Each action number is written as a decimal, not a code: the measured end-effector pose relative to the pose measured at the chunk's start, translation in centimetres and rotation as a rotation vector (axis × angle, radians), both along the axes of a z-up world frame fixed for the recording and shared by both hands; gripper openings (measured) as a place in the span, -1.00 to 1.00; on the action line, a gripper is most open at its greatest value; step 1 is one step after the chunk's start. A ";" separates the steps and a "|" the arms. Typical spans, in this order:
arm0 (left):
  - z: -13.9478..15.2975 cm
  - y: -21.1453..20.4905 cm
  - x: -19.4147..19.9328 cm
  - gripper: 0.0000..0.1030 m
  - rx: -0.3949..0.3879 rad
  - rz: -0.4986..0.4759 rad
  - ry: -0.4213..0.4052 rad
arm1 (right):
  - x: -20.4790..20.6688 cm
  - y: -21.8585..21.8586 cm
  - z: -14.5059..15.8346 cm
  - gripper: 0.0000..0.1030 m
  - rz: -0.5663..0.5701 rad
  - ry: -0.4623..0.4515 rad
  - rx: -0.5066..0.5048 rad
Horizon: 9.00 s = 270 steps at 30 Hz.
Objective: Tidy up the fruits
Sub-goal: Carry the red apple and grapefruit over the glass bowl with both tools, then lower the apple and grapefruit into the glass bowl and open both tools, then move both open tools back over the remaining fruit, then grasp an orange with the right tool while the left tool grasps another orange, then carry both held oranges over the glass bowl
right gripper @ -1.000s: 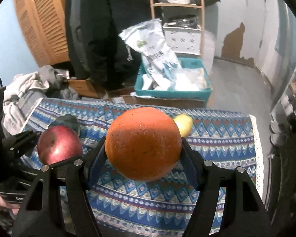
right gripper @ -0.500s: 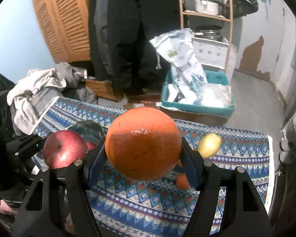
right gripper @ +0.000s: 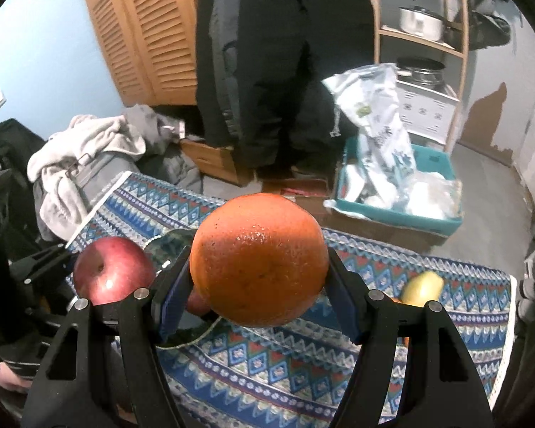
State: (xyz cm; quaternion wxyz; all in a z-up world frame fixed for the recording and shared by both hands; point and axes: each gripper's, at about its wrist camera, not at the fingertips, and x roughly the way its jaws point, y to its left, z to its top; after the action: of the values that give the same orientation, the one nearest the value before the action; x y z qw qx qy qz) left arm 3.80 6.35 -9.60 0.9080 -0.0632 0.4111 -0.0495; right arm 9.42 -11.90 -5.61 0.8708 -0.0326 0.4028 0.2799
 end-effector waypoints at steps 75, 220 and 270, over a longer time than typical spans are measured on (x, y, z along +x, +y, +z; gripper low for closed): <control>-16.1 16.6 3.0 0.49 -0.116 0.358 0.303 | 6.6 18.6 -18.9 0.38 0.181 0.377 -0.158; -20.1 -25.6 15.8 0.26 0.028 -0.349 0.394 | 8.1 -24.1 -21.1 -0.06 -0.428 0.379 -0.167; -5.8 -6.1 4.5 0.25 -0.008 -0.108 0.181 | 1.4 -8.0 -6.1 -0.06 -0.113 0.124 -0.051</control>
State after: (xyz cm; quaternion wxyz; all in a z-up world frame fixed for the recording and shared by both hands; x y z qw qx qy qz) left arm 8.29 0.24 -15.41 0.8629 -0.0487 0.4942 -0.0940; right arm 10.86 -19.90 -11.69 0.8575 -0.0145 0.4643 0.2212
